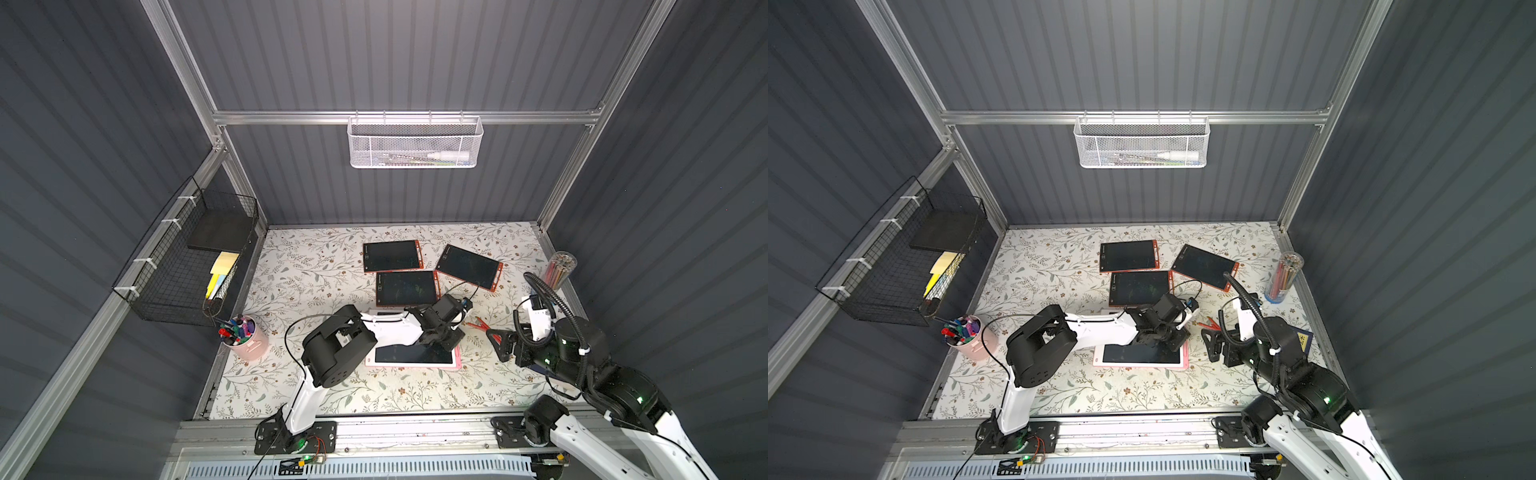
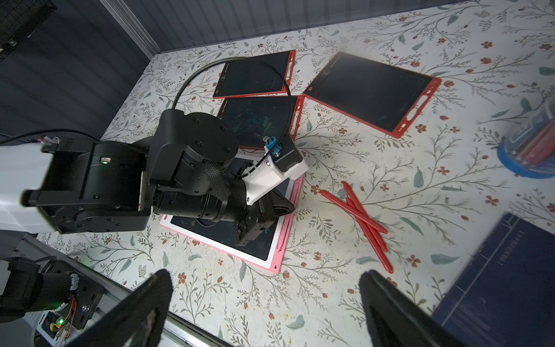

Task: Place the stylus back onto the writing tablet
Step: Adjust the stylus on the writing tablet.

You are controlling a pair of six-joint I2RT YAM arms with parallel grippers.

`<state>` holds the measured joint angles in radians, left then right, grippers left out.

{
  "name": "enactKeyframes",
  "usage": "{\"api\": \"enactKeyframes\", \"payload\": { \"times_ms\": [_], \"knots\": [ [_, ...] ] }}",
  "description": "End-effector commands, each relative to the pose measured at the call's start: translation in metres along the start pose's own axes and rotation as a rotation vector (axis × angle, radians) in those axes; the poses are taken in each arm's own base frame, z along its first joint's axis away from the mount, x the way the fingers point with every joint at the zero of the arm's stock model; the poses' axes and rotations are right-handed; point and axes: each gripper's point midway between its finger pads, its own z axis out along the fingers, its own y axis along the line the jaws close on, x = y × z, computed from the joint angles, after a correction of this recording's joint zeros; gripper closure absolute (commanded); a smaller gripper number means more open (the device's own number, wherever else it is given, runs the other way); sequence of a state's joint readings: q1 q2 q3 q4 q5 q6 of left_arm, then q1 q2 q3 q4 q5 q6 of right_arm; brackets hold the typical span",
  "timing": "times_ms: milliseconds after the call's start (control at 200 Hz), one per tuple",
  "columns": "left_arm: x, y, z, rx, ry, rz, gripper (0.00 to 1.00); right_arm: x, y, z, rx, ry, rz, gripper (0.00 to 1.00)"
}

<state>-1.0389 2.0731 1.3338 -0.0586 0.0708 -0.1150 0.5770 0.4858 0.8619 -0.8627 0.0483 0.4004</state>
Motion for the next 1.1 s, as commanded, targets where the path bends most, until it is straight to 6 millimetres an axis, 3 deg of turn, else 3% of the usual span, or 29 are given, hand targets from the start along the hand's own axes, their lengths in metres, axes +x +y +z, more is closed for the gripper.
{"api": "enactKeyframes", "payload": {
  "times_ms": [0,445,1091],
  "knots": [
    [0.000,0.006,-0.004,-0.020,0.007,0.001,1.00,0.004,-0.002,0.000,0.004,0.006,-0.002,0.01],
    [-0.007,0.008,-0.012,-0.035,-0.003,-0.003,1.00,0.003,-0.002,0.000,0.005,0.005,0.000,0.01],
    [0.007,0.017,0.005,-0.079,0.044,0.010,1.00,0.003,-0.001,0.001,0.003,0.005,-0.001,0.01]
  ]
}}
